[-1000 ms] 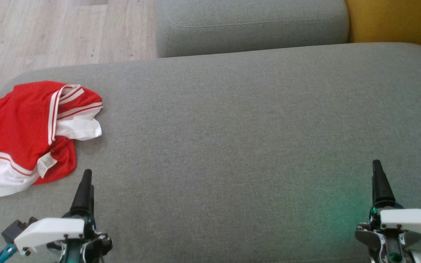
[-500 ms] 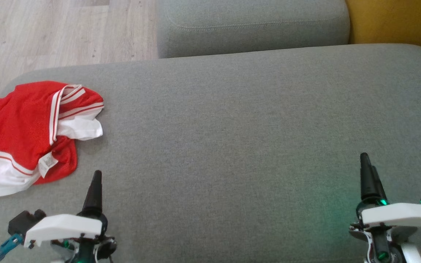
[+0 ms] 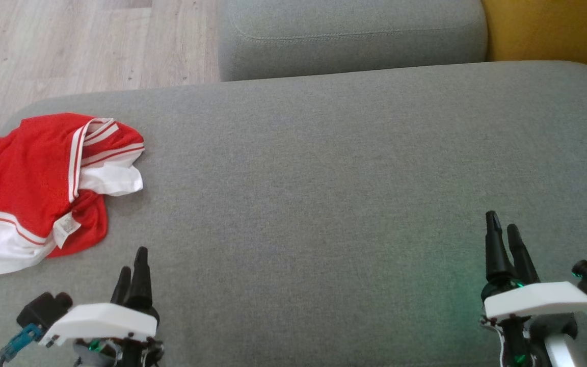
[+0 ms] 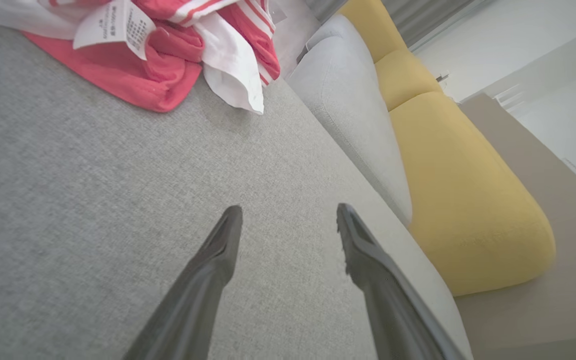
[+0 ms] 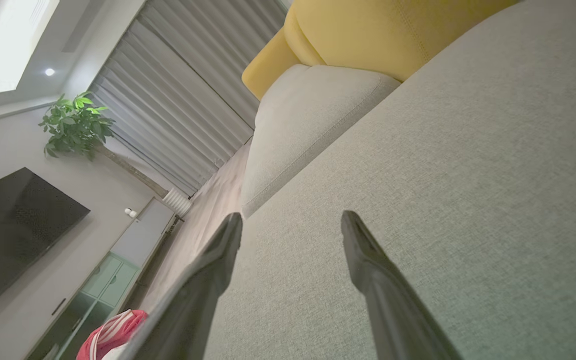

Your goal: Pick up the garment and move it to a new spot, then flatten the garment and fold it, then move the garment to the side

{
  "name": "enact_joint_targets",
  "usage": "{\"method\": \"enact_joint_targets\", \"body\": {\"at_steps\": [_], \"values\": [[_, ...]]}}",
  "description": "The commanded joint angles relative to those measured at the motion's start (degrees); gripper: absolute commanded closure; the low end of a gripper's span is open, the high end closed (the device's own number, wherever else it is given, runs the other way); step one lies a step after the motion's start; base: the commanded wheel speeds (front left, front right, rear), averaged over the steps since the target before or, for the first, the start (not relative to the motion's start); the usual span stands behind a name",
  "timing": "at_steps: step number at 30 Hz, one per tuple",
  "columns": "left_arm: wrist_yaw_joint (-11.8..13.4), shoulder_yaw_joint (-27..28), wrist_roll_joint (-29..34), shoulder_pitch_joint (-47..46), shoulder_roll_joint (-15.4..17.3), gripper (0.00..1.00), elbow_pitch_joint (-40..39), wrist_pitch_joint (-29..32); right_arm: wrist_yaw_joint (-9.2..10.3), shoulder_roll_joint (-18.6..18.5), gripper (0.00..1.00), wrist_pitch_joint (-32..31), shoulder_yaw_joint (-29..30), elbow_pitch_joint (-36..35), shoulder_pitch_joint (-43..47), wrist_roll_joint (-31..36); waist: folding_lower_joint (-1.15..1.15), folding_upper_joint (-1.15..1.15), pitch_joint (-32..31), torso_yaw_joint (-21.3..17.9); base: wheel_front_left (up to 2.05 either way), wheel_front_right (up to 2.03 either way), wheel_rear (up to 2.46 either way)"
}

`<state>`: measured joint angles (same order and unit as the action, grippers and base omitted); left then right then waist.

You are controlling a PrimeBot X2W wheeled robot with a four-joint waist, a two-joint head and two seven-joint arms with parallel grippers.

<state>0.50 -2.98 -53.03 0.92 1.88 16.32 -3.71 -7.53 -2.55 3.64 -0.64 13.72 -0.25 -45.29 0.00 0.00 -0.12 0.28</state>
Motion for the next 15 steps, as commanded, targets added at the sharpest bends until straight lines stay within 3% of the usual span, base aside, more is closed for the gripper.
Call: {"method": "enact_joint_targets", "body": {"at_steps": [1, 15], "values": [[0.15, 0.63, 1.81, -1.66, 0.92, 0.0, -2.07, -0.77, 0.02, -0.88, 0.0, 0.75, -0.97, -2.3, -0.81, 1.95, 0.0, 0.0, 0.01, 0.0, 0.0, 0.0, 0.0], [1.61, -0.34, 11.36, -0.94, 0.81, 0.0, -2.89, -3.12, 0.03, -0.84, 0.0, 3.11, -2.68, -2.85, -0.68, 12.82, 0.0, 0.0, 0.3, -0.37, 0.0, 0.0, 0.0]]}}
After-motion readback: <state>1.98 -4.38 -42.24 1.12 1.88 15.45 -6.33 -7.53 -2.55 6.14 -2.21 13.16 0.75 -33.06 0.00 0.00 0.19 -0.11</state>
